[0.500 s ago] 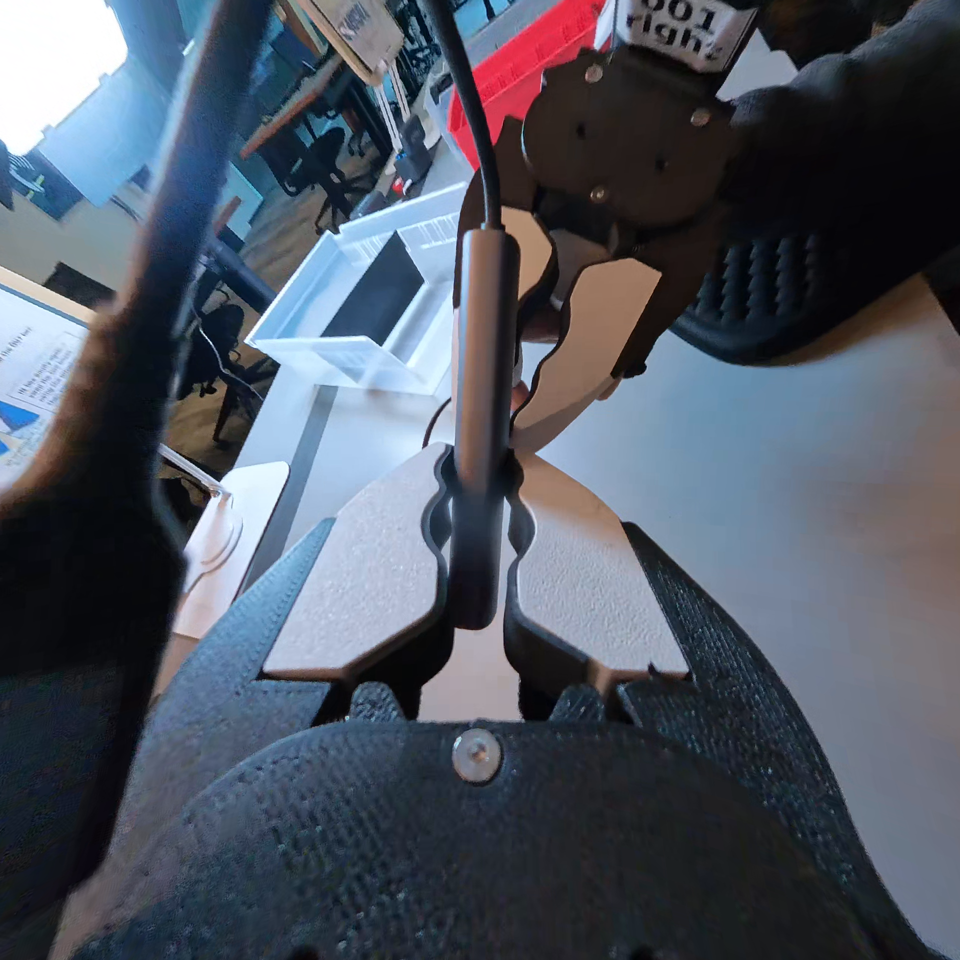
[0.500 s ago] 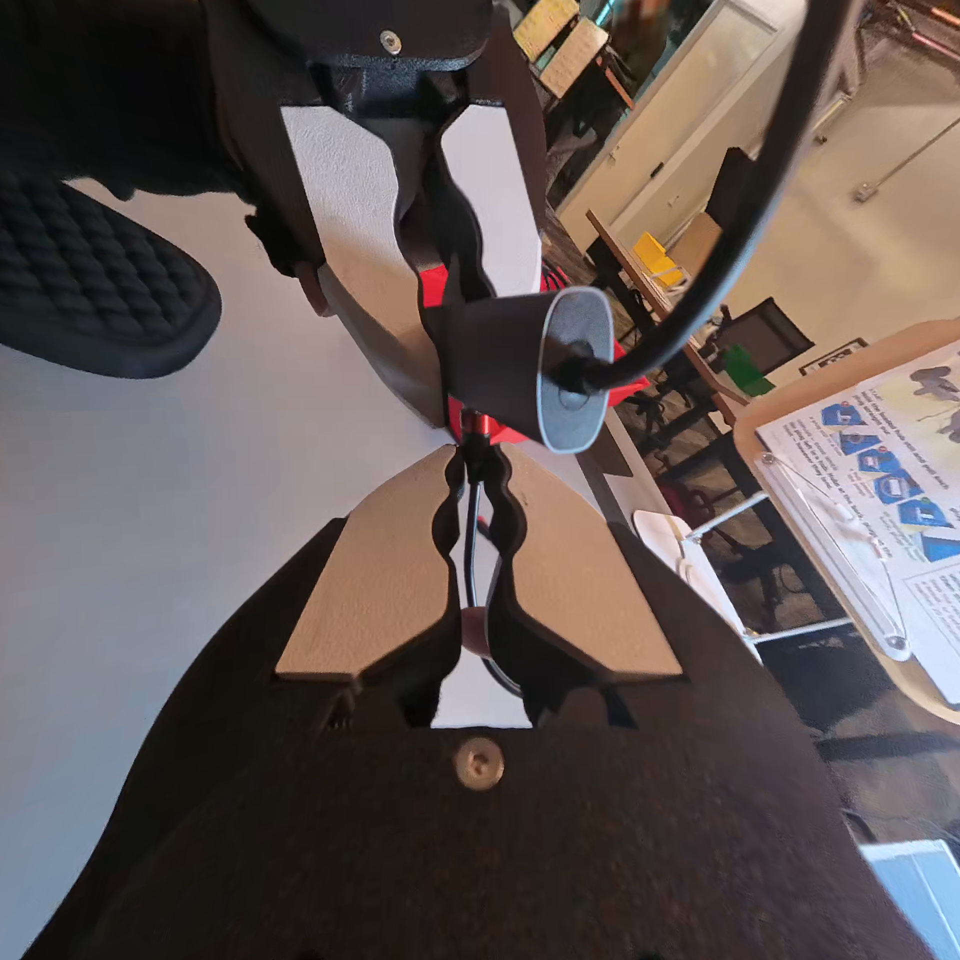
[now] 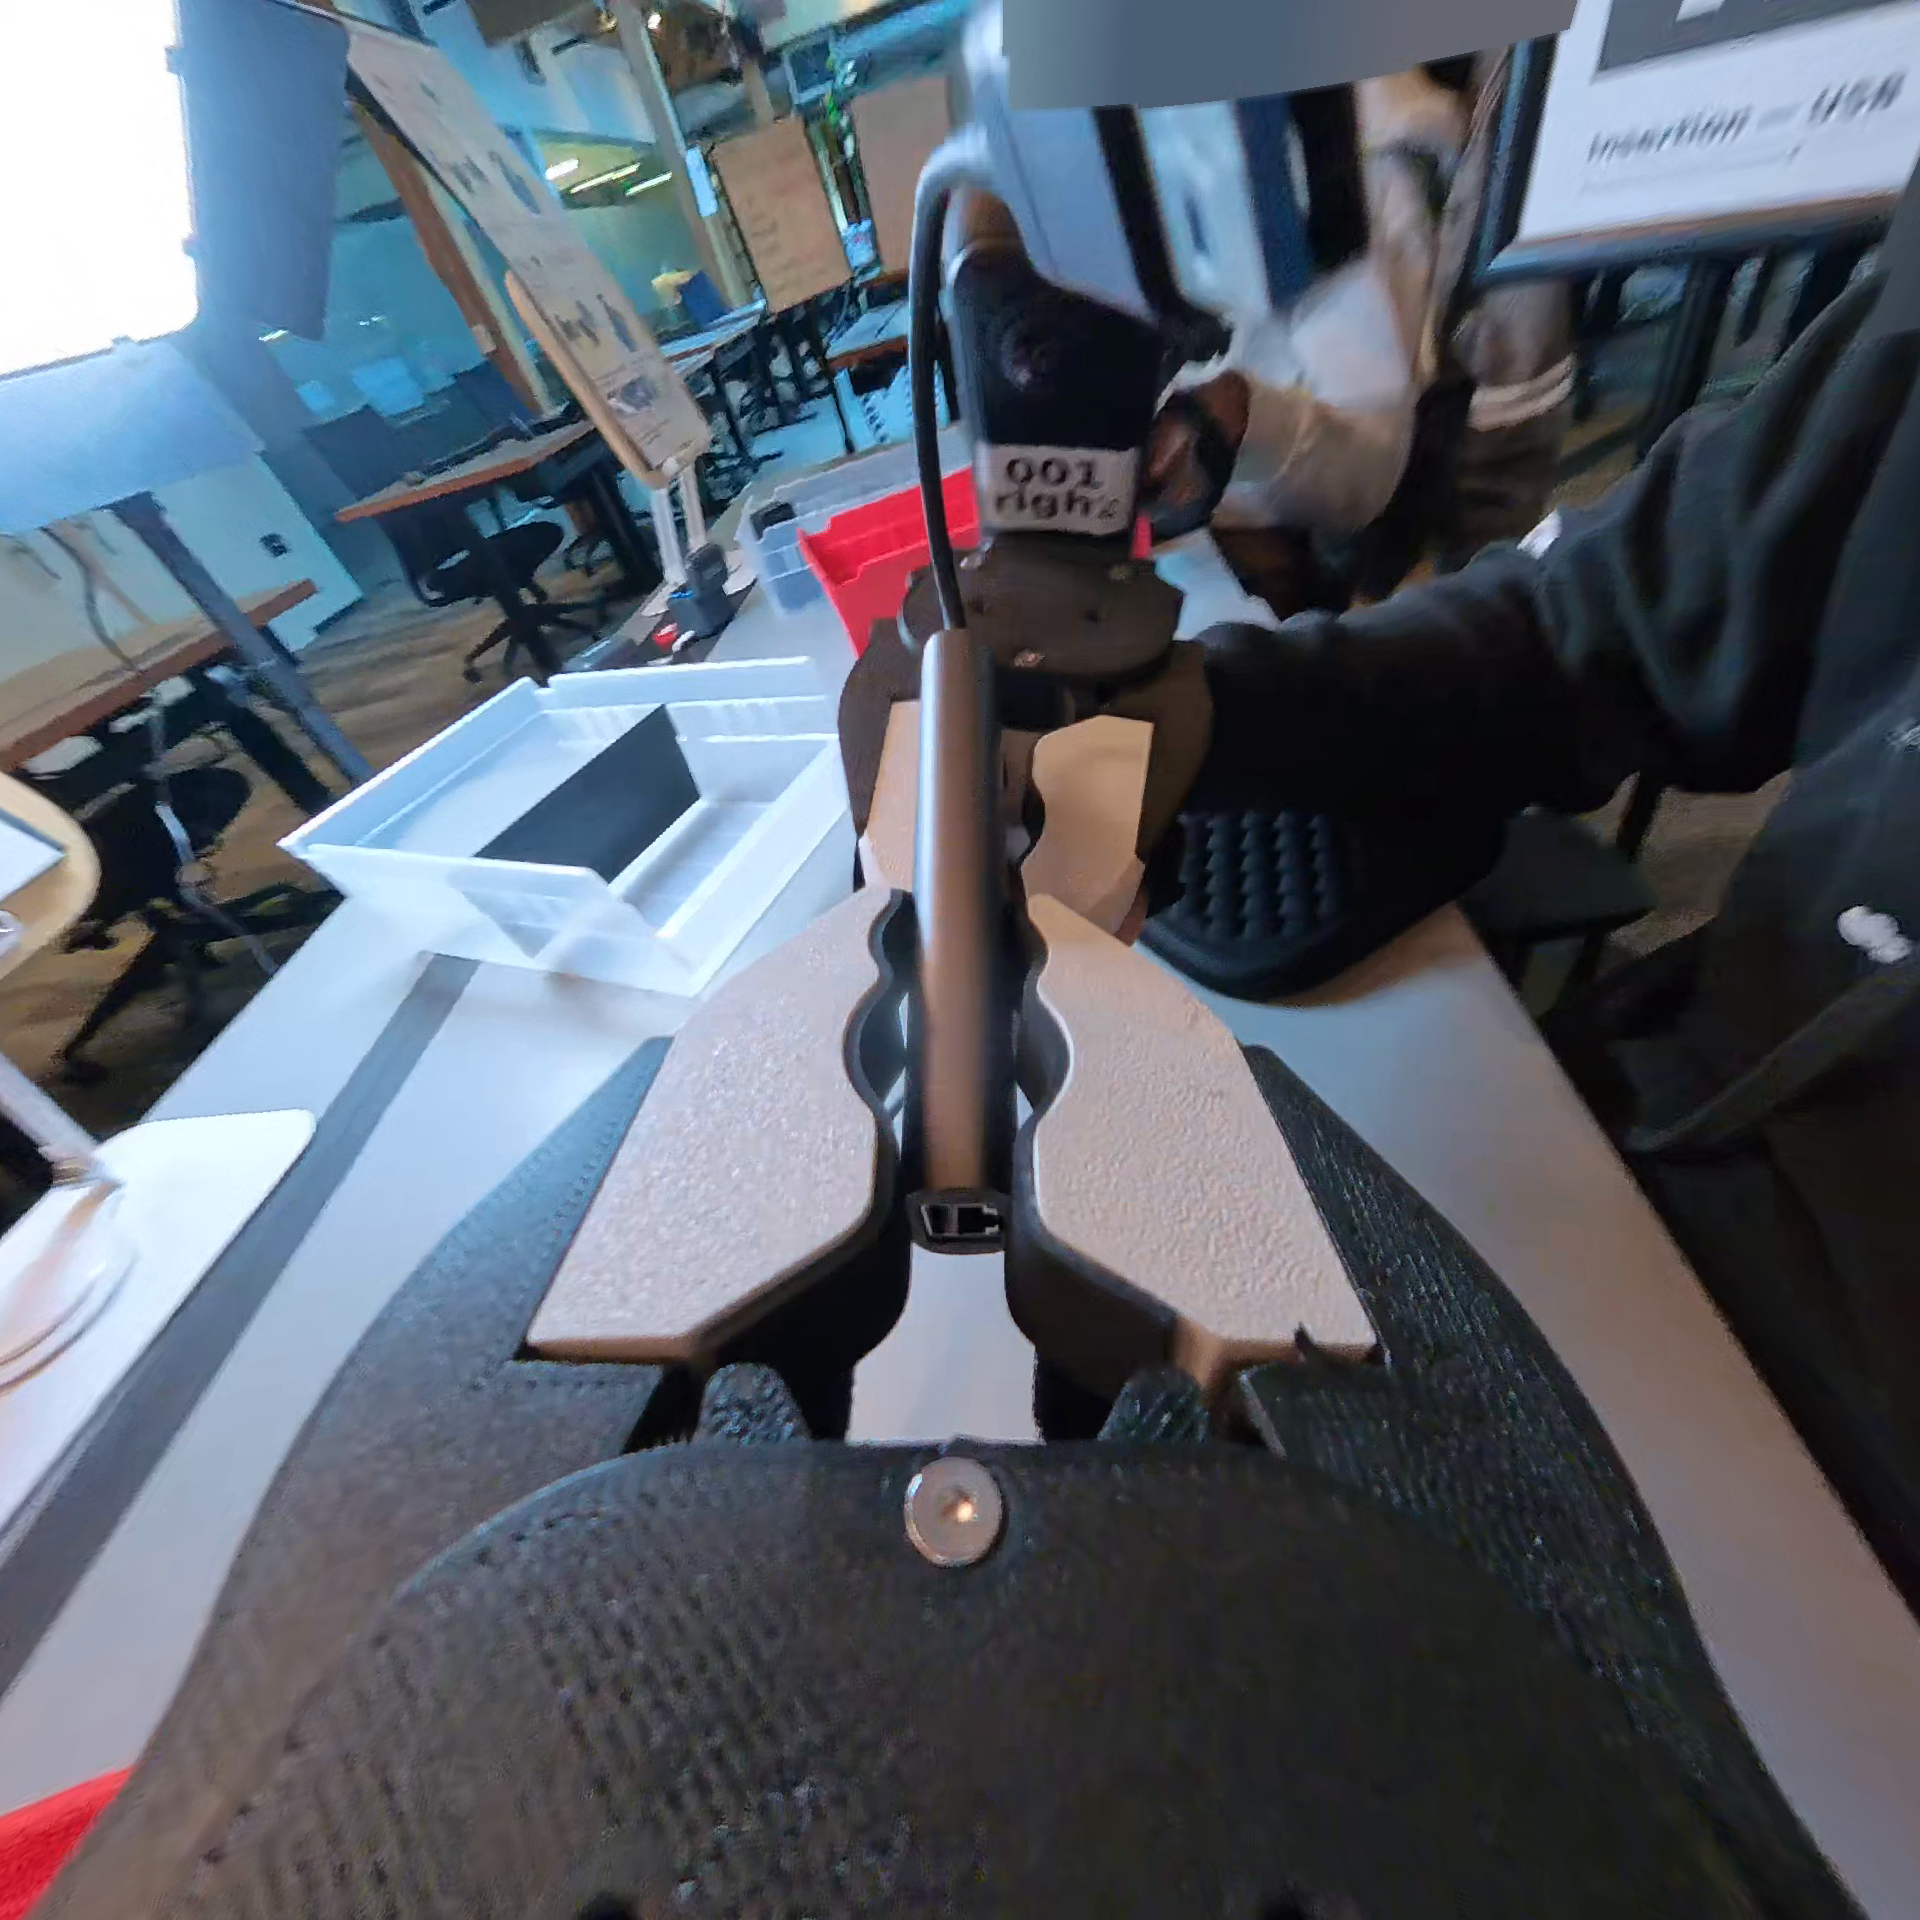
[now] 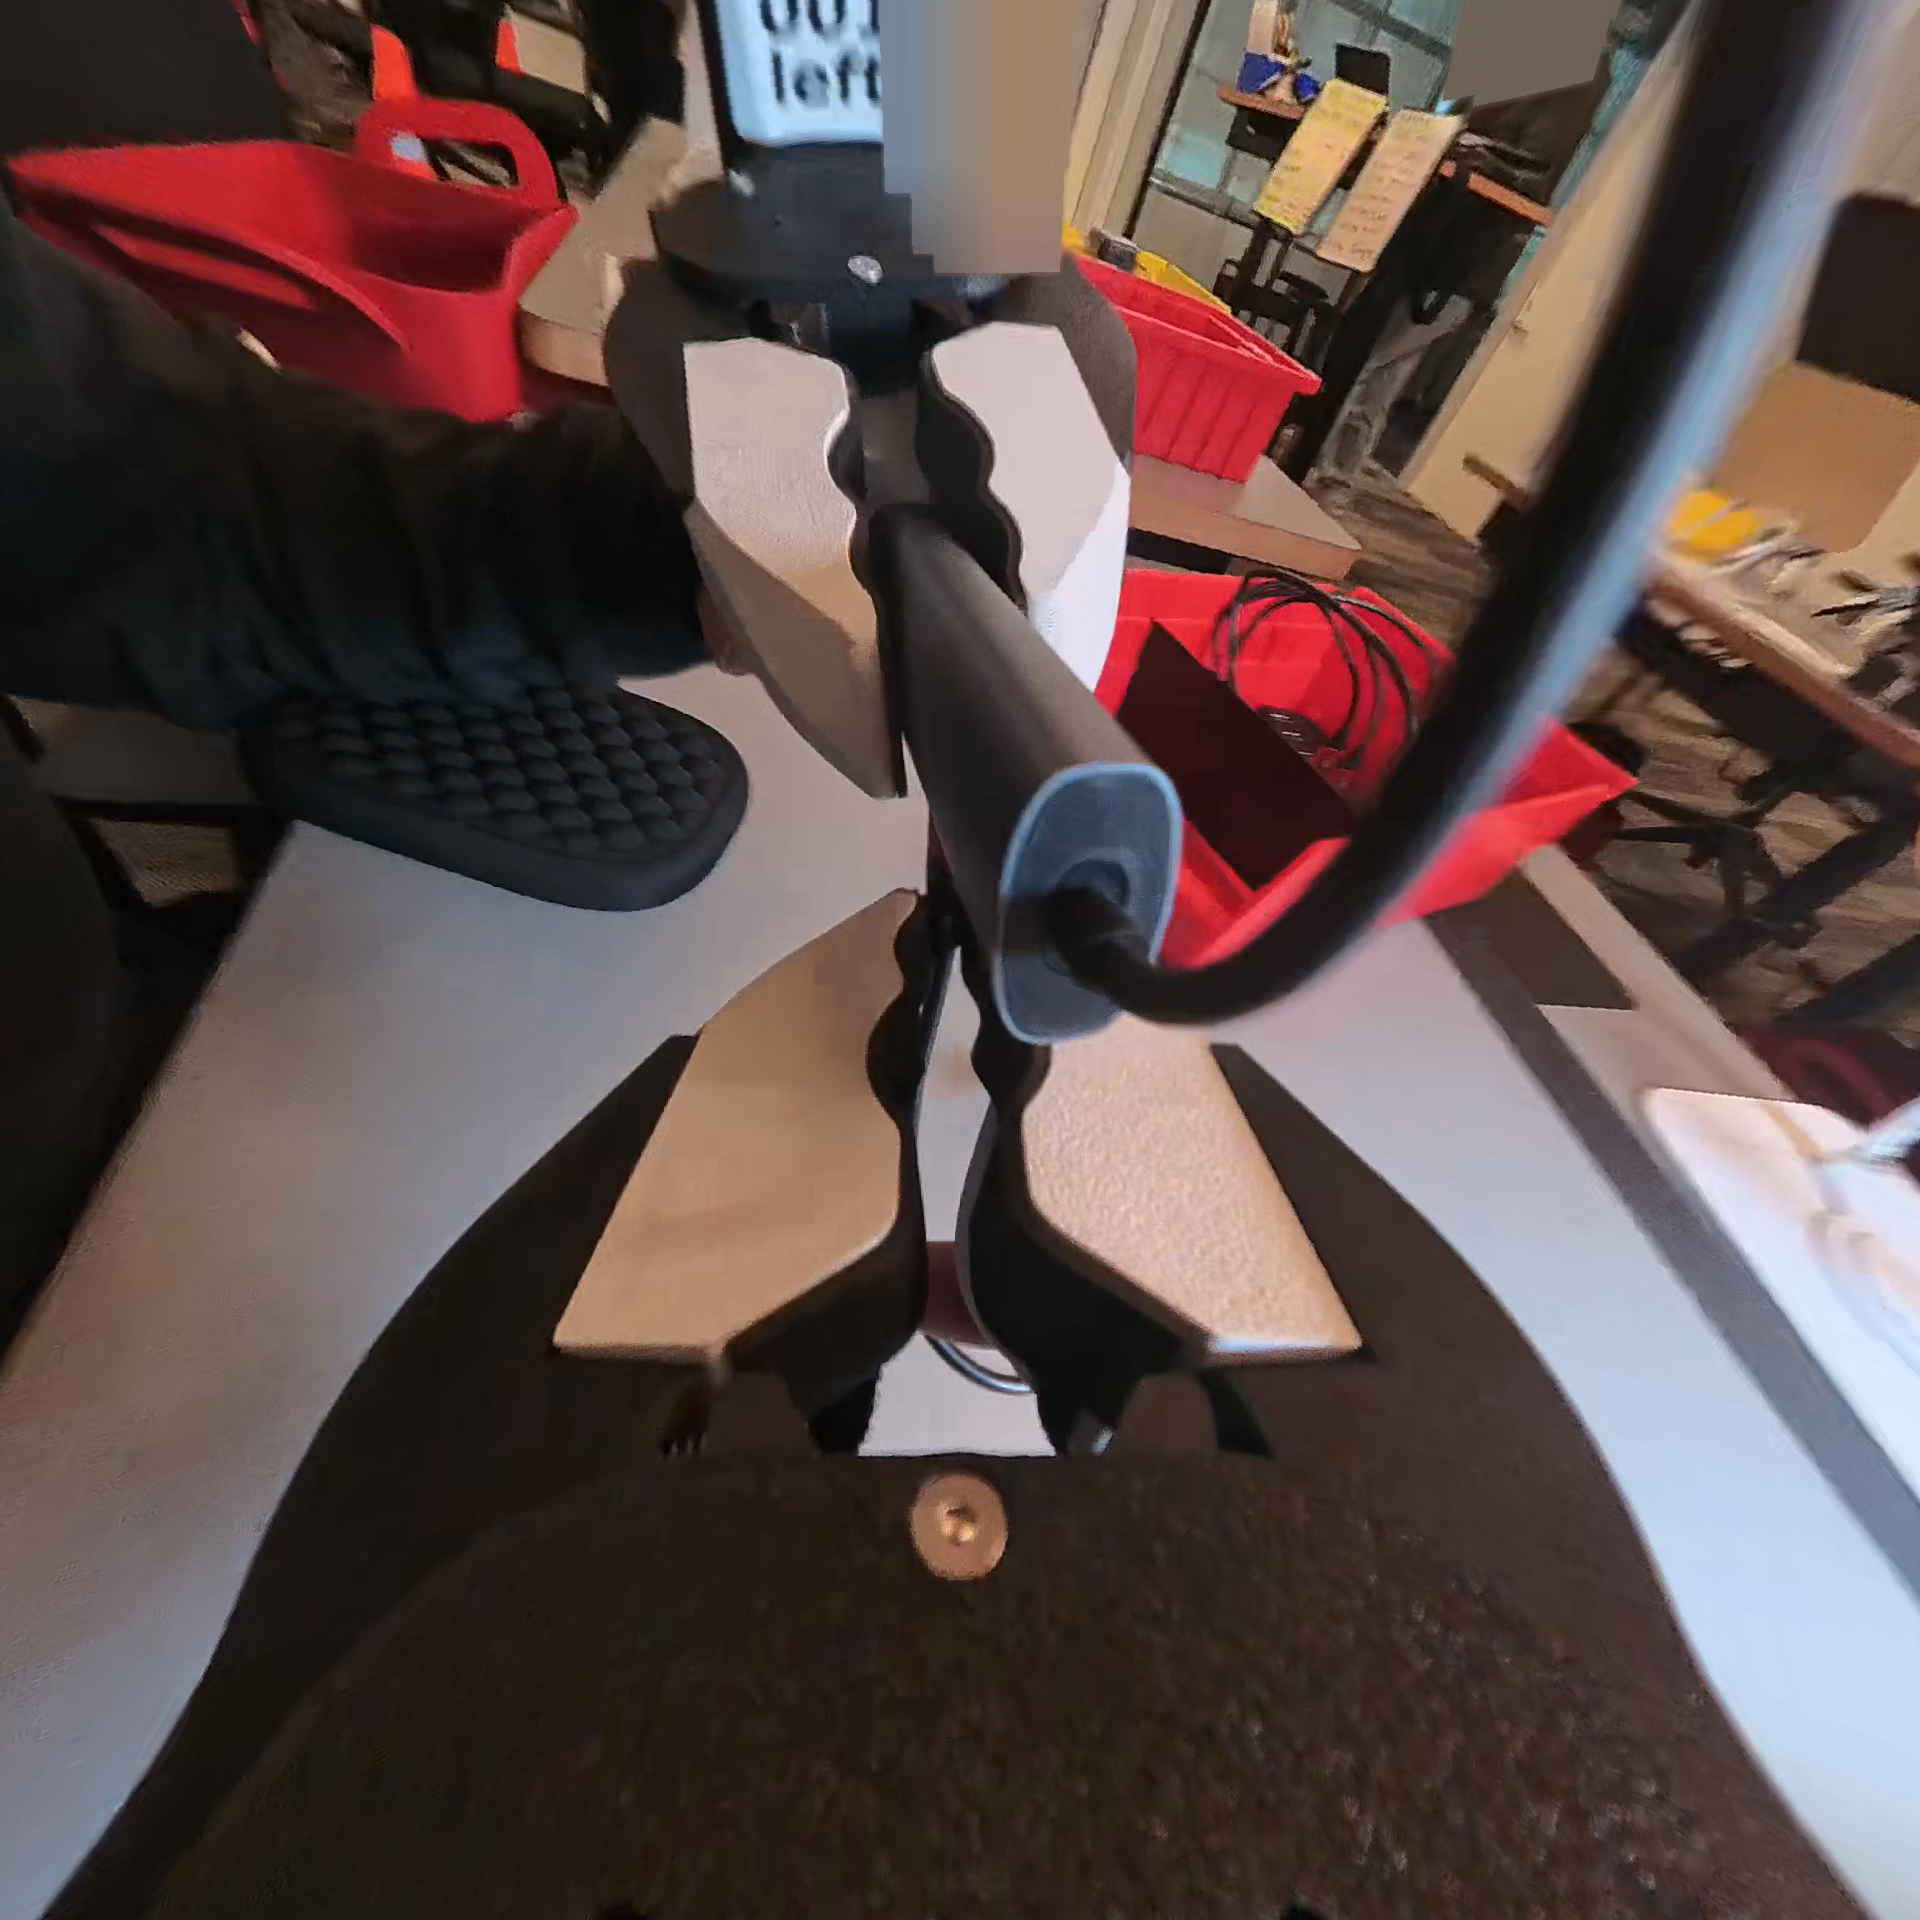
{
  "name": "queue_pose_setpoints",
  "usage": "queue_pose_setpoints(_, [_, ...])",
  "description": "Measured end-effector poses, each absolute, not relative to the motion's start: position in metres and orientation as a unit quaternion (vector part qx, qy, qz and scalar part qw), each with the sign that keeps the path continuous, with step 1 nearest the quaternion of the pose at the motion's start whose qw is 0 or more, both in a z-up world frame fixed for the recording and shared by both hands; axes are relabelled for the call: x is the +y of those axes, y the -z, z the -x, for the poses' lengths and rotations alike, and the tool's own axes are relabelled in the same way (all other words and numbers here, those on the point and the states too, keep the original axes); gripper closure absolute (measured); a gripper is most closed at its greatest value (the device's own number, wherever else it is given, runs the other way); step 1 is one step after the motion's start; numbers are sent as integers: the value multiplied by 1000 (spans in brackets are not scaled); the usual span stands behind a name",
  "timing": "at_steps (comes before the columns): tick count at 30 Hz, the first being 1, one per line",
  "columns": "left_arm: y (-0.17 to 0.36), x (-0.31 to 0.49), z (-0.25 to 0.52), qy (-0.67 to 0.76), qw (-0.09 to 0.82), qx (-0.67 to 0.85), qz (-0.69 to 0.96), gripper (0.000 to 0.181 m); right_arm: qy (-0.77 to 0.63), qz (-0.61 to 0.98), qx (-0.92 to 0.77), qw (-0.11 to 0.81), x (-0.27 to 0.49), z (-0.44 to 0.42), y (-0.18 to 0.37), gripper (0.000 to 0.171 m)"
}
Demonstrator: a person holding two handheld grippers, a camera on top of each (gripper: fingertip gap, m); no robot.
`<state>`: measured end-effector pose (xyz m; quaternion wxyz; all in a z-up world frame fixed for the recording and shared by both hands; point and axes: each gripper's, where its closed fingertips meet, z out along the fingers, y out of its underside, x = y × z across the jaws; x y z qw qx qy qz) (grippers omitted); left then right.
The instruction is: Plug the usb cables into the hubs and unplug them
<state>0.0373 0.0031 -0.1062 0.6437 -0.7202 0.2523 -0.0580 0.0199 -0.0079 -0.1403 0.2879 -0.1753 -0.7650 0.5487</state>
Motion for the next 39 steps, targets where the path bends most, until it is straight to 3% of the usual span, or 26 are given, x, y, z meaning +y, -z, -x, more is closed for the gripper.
queue_pose_setpoints(6, [108,5,-31,119,657,223,711,164,-574,194,-738,299,-1,-18,136,165])
queue_pose_setpoints(10, [120,7,-32,147,651,222,711,164,-554,195,-745,316,2,-17,136,149])
queue_pose_setpoints(12, [124,9,-32,151,650,220,711,164,-545,187,-757,309,-1,-19,143,161])
queue_pose_setpoints(15, [132,6,-34,156,633,231,723,164,-535,188,-765,306,-1,-21,148,163])
queue_pose_setpoints(20, [149,7,-22,-4,563,269,782,157,-444,182,-799,362,3,-15,158,164])
queue_pose_setpoints(25, [166,4,-26,-116,508,348,779,164,-324,145,-829,432,2,-12,171,163])
queue_pose_setpoints(32, [139,-1,-42,-64,575,344,739,164,-451,131,-811,349,-9,-21,160,163])
queue_pose_setpoints(35, [30,-48,-49,67,748,287,595,164,-357,146,-873,299,5,-21,235,163])
queue_pose_setpoints(39, [2,-88,-7,9,790,222,572,163,-452,190,-798,351,13,-8,165,163])
